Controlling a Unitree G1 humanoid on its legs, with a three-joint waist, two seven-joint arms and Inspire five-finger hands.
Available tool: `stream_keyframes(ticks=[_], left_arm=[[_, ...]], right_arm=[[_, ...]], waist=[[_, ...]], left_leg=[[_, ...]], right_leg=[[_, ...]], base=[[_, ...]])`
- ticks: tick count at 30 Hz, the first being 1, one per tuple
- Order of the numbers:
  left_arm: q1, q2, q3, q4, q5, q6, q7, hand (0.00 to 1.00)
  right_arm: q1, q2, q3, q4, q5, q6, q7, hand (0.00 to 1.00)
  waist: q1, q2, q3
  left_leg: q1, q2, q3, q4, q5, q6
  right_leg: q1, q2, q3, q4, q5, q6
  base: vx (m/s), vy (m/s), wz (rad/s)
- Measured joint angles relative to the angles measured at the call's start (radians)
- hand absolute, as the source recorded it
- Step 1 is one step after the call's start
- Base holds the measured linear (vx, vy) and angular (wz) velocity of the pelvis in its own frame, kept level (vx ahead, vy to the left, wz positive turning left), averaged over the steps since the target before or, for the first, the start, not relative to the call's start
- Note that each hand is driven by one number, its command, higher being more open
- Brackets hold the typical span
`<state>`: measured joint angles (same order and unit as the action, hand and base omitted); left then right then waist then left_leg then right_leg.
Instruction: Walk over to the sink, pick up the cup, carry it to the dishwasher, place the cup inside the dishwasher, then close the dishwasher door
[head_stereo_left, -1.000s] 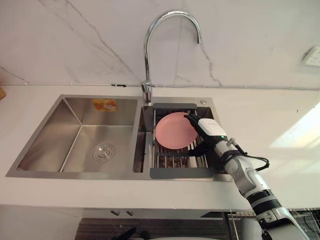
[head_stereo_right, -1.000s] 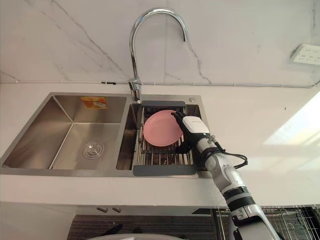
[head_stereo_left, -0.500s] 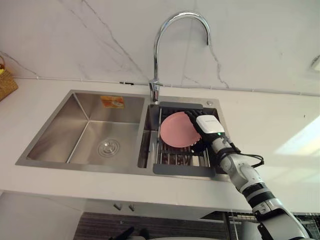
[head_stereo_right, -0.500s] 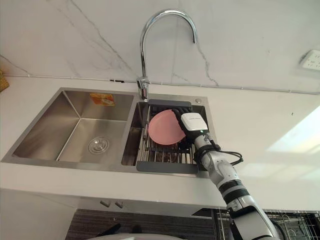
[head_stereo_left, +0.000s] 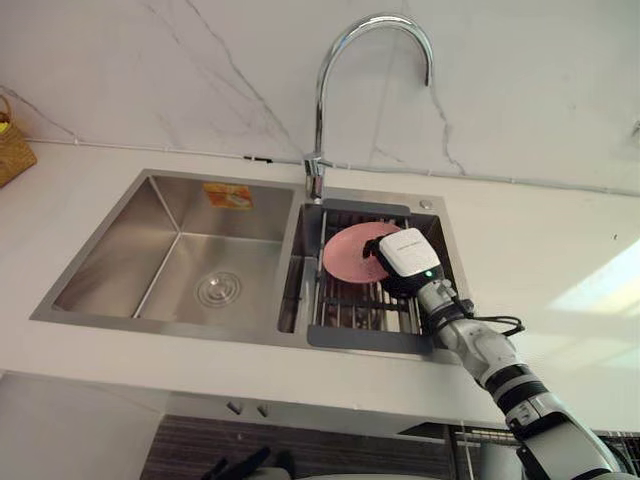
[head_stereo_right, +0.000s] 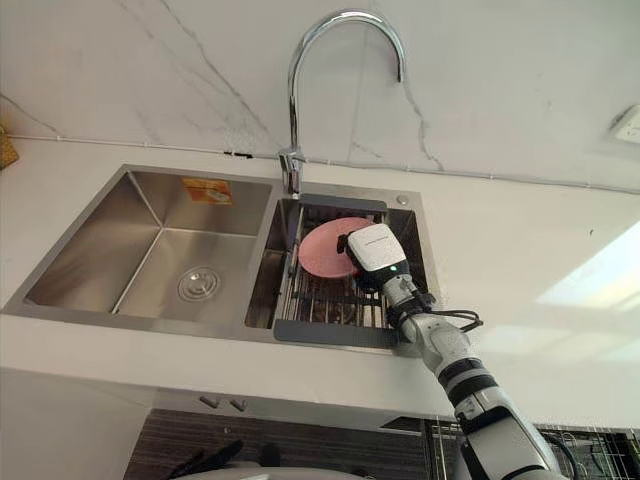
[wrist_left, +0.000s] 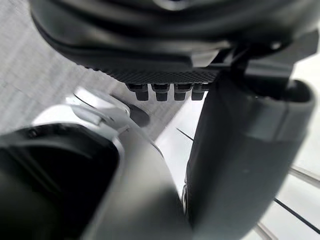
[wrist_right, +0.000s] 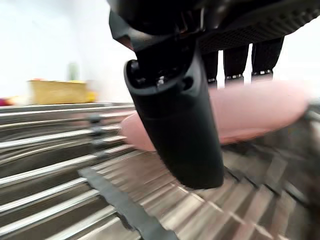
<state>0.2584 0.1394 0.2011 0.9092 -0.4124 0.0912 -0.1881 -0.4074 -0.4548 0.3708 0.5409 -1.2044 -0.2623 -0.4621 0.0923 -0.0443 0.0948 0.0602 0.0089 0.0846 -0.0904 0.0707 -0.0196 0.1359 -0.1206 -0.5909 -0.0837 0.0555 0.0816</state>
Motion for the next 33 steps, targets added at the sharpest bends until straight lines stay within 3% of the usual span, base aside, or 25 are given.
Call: stream_keyframes(ticks=[3,6,22,29,33], left_arm=[[0.002,0.0,-0.013,-0.001,-0.001,-0.019,-0.019,1.0],[0.008,0.0,-0.016,-0.001,0.001,-0.033,-0.043,1.0],[0.017,0.009,-0.049,0.0,0.009,-0.053,-0.052,1.0],[0.02,-0.001,-0.029,0.004,0.003,-0.041,-0.031,1.0],[0.02,-0.009,-0.009,0.01,0.079,-0.049,-0.014,1.0]], right_arm=[[-0.016,-0.02,0.024,-0.004,-0.038,-0.047,-0.085,0.0],[-0.018,-0.052,0.057,-0.004,-0.049,-0.078,-0.092,0.0],[-0.01,-0.1,0.056,-0.046,-0.048,-0.106,-0.182,0.0],[0.107,-0.11,-0.128,-0.369,0.1,-0.098,-0.179,0.0],[0.195,-0.11,-0.318,-0.511,0.213,-0.093,-0.15,0.0]], waist=[[0.003,0.0,0.001],[0.007,0.0,0.003],[0.002,0.006,0.008],[-0.022,0.012,0.011],[-0.041,0.014,0.008]], left_leg=[[-0.002,-0.001,-0.005,0.0,0.0,0.0],[-0.002,-0.002,-0.006,0.0,0.0,0.0],[0.0,0.0,0.004,0.004,-0.001,-0.001],[0.0,0.005,0.046,0.005,-0.004,-0.005],[0.014,0.012,0.104,0.004,-0.012,-0.006]], right_leg=[[0.001,-0.001,-0.005,0.0,0.0,0.0],[0.001,-0.002,-0.006,0.0,0.0,0.0],[-0.001,-0.001,0.01,0.0,0.0,0.0],[-0.02,0.001,0.047,0.003,0.005,-0.006],[-0.036,0.004,0.104,0.01,0.011,-0.013]], base=[[0.03,0.015,0.05],[0.0,0.0,0.0],[0.0,0.0,-0.01],[0.01,0.011,-0.16],[-0.01,0.024,-0.36]])
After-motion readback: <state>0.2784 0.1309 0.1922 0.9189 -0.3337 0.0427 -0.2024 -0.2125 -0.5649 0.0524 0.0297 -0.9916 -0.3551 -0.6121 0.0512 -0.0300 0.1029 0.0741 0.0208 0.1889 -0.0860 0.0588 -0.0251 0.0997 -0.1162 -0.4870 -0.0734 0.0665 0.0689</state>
